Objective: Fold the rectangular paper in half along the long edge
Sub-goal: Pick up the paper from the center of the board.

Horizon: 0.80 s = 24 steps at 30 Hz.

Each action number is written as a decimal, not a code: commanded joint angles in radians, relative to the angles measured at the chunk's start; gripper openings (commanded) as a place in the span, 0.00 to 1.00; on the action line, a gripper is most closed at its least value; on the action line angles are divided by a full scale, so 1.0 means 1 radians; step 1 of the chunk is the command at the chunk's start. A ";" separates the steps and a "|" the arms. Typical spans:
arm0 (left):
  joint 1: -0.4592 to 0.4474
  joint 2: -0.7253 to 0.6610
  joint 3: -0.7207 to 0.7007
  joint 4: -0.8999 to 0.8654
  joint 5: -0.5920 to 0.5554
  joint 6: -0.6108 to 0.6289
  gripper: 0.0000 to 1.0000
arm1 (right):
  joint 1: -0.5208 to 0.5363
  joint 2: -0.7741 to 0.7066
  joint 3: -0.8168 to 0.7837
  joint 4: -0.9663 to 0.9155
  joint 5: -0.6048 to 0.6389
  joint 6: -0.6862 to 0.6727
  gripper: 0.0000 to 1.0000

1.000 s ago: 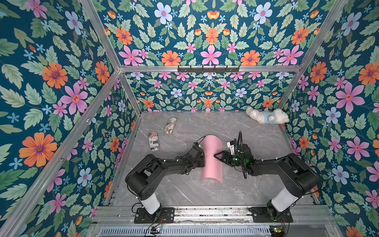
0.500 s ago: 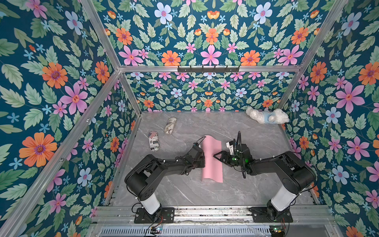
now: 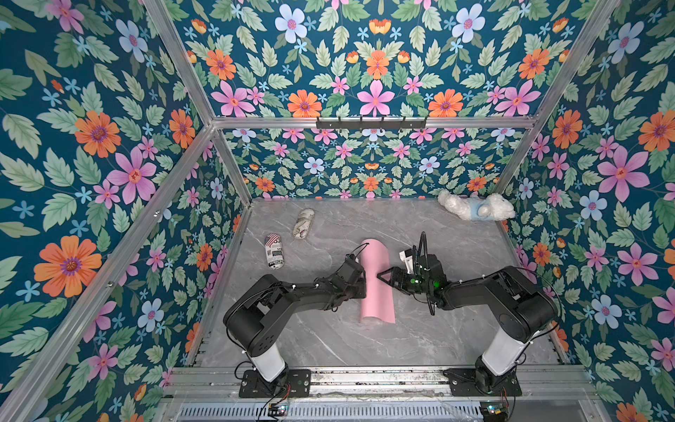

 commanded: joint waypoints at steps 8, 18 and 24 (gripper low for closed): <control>-0.015 0.015 0.012 -0.155 -0.003 0.009 0.00 | 0.010 0.049 0.053 0.055 -0.040 0.019 0.92; -0.026 0.015 0.013 -0.152 -0.005 0.003 0.00 | 0.014 0.053 0.053 0.080 -0.048 0.028 0.99; -0.032 0.026 0.020 -0.149 -0.007 -0.001 0.00 | 0.027 0.076 0.092 0.074 -0.041 0.025 0.97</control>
